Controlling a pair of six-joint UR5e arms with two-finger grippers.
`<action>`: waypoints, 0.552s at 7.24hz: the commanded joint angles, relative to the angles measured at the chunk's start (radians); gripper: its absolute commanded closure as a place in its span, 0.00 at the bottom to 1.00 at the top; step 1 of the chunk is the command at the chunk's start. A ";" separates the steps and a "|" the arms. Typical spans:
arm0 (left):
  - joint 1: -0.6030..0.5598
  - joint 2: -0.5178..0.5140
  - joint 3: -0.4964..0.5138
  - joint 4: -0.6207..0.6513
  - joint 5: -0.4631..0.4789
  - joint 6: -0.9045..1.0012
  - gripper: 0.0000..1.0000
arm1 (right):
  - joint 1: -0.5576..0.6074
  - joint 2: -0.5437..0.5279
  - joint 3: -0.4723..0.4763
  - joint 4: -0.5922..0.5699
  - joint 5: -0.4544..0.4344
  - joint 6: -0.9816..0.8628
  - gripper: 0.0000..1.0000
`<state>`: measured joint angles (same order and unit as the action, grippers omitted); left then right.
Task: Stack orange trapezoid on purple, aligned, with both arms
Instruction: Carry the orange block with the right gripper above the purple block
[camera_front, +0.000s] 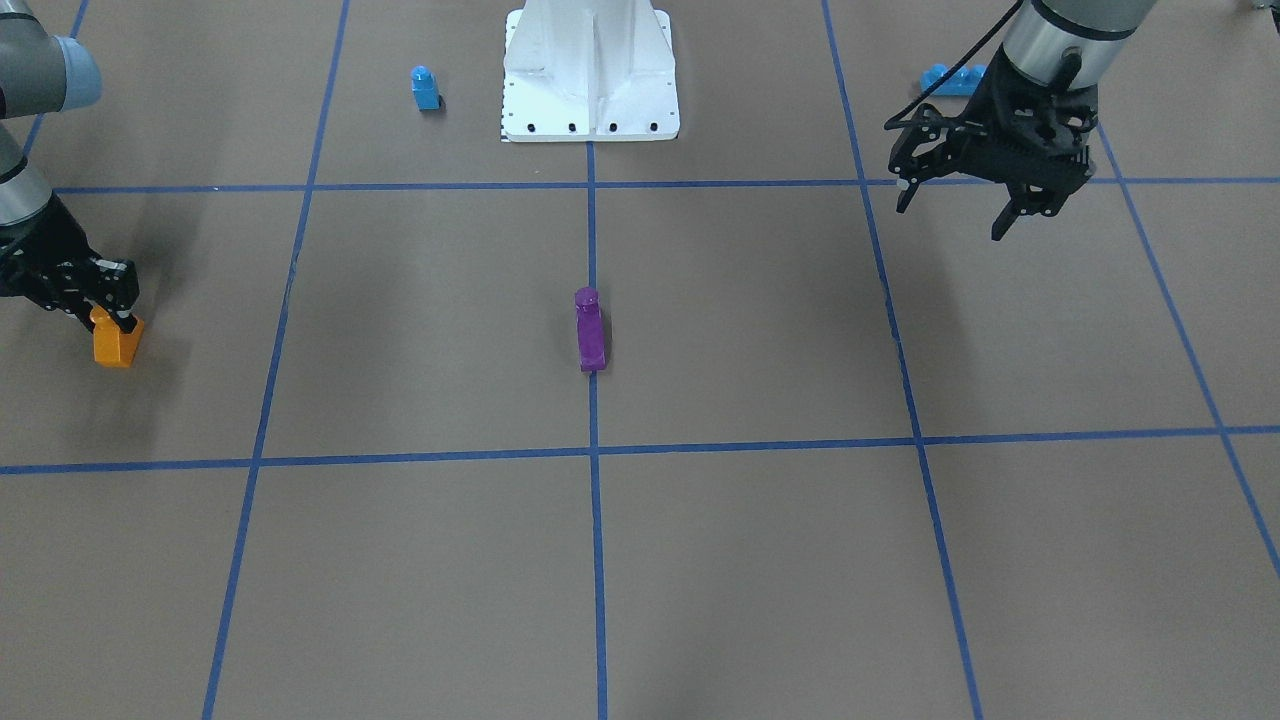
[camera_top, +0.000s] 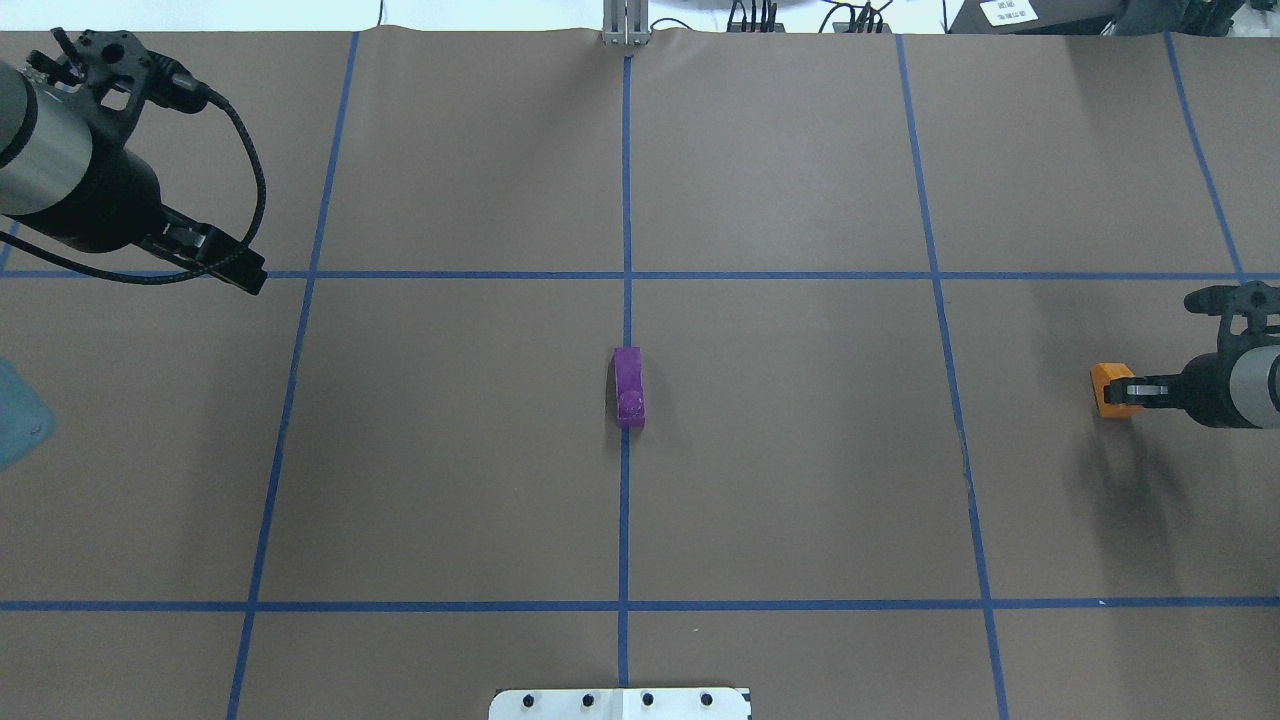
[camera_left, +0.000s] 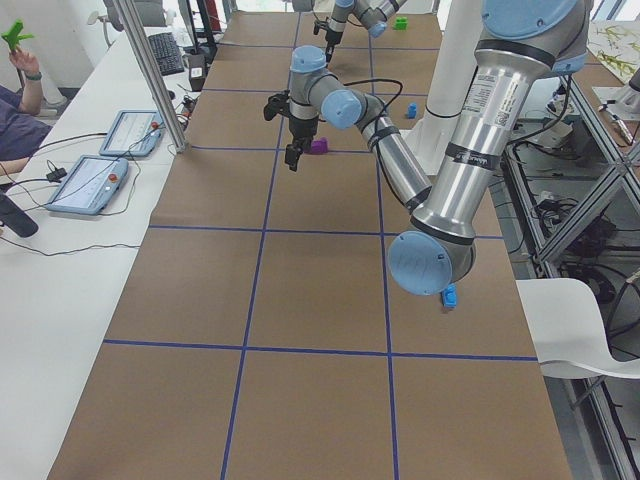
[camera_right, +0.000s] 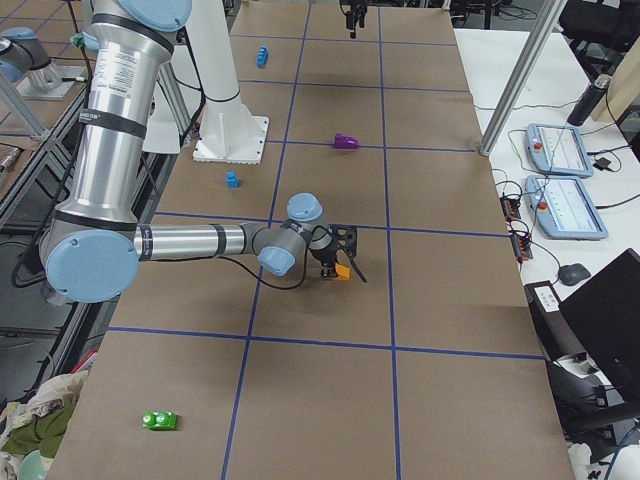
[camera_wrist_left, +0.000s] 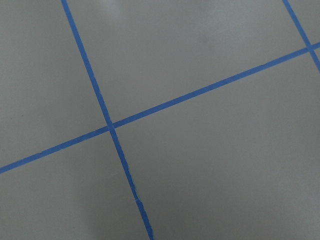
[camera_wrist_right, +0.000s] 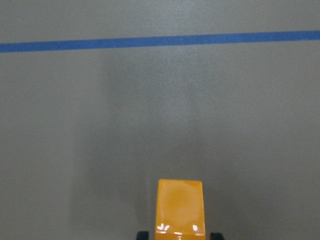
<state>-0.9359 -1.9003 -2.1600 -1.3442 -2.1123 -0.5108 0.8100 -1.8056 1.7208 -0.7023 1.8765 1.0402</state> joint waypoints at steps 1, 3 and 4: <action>-0.003 0.010 0.002 0.002 -0.002 -0.002 0.00 | -0.002 0.006 0.011 -0.002 0.003 -0.020 1.00; -0.024 0.061 -0.017 -0.001 0.000 0.003 0.00 | -0.002 0.053 0.026 -0.032 0.022 -0.023 1.00; -0.091 0.072 -0.024 -0.006 -0.005 0.005 0.00 | 0.014 0.115 0.066 -0.131 0.042 -0.025 1.00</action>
<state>-0.9715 -1.8494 -2.1736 -1.3458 -2.1138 -0.5089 0.8112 -1.7499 1.7518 -0.7503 1.8995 1.0176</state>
